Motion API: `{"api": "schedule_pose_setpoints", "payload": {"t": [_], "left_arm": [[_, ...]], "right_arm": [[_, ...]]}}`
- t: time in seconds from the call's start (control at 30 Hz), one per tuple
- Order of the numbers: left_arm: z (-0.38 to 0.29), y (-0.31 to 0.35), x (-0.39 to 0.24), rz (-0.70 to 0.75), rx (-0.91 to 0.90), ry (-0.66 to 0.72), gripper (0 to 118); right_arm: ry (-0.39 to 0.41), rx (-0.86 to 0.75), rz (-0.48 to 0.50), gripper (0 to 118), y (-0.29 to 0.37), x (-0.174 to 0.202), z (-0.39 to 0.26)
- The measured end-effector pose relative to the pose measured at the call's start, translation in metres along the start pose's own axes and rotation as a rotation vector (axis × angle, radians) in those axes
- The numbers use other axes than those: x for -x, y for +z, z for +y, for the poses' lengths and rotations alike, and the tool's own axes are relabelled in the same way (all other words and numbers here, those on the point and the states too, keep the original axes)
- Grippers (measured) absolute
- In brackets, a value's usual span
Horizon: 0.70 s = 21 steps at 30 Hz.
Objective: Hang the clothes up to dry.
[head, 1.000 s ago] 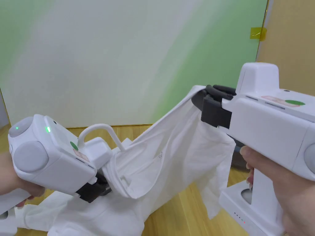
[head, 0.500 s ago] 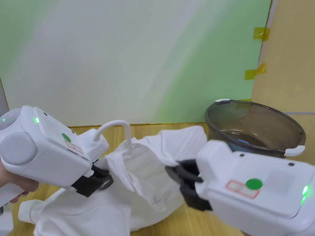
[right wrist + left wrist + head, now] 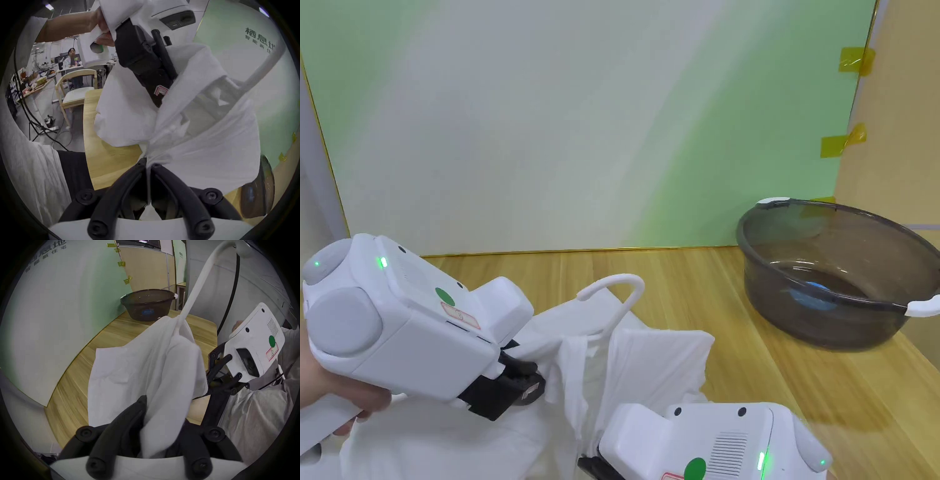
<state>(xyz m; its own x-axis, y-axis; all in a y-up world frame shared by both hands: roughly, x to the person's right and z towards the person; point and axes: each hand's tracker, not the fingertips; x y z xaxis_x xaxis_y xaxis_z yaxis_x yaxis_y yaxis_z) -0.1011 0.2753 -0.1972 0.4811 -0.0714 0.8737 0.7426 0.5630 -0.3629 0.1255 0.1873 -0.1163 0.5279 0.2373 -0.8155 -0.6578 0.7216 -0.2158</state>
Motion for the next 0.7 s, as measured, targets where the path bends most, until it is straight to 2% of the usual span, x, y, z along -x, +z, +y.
{"api": "schedule_pose_setpoints", "payload": {"t": [0.17, 0.2, 0.23, 0.27, 0.3, 0.33, 0.4, 0.47, 0.5, 0.6, 0.7], "left_arm": [[-0.004, 0.003, -0.001, -0.006, -0.007, -0.007, 7], [-0.006, 0.004, 0.002, -0.012, -0.017, 0.007, 7], [-0.007, 0.006, 0.004, -0.013, -0.048, 0.018, 7], [-0.009, 0.008, 0.006, -0.010, -0.060, 0.027, 7], [-0.010, 0.011, 0.009, -0.026, -0.069, 0.032, 7], [-0.013, 0.014, 0.011, -0.027, -0.099, 0.038, 7], [-0.016, 0.018, 0.015, -0.050, -0.124, 0.034, 7], [-0.017, 0.021, 0.017, -0.083, -0.128, 0.032, 7], [-0.019, 0.023, 0.017, -0.075, -0.157, 0.025, 7], [-0.019, 0.025, 0.016, -0.094, -0.171, -0.005, 7], [-0.018, 0.030, 0.010, -0.106, -0.205, -0.034, 7]], "right_arm": [[0.033, -0.012, -0.001, 6, 0.010, -0.009, -0.001], [0.020, -0.063, -0.021, 25, 0.021, -0.015, -0.001], [-0.003, -0.119, -0.038, 76, 0.035, -0.022, -0.002], [0.002, -0.193, -0.036, 109, 0.053, -0.027, -0.005], [0.020, -0.294, -0.027, 118, 0.076, -0.035, -0.008], [0.013, -0.375, -0.001, 118, 0.100, -0.047, -0.010], [0.009, -0.468, -0.049, 118, 0.139, -0.067, -0.009], [0.036, -0.442, -0.041, 118, 0.165, -0.093, -0.001], [0.037, -0.391, -0.009, 118, 0.173, -0.105, 0.009], [0.049, -0.261, 0.173, 118, 0.170, -0.140, 0.029], [0.073, -0.163, 0.282, 118, 0.141, -0.159, 0.051]]}}
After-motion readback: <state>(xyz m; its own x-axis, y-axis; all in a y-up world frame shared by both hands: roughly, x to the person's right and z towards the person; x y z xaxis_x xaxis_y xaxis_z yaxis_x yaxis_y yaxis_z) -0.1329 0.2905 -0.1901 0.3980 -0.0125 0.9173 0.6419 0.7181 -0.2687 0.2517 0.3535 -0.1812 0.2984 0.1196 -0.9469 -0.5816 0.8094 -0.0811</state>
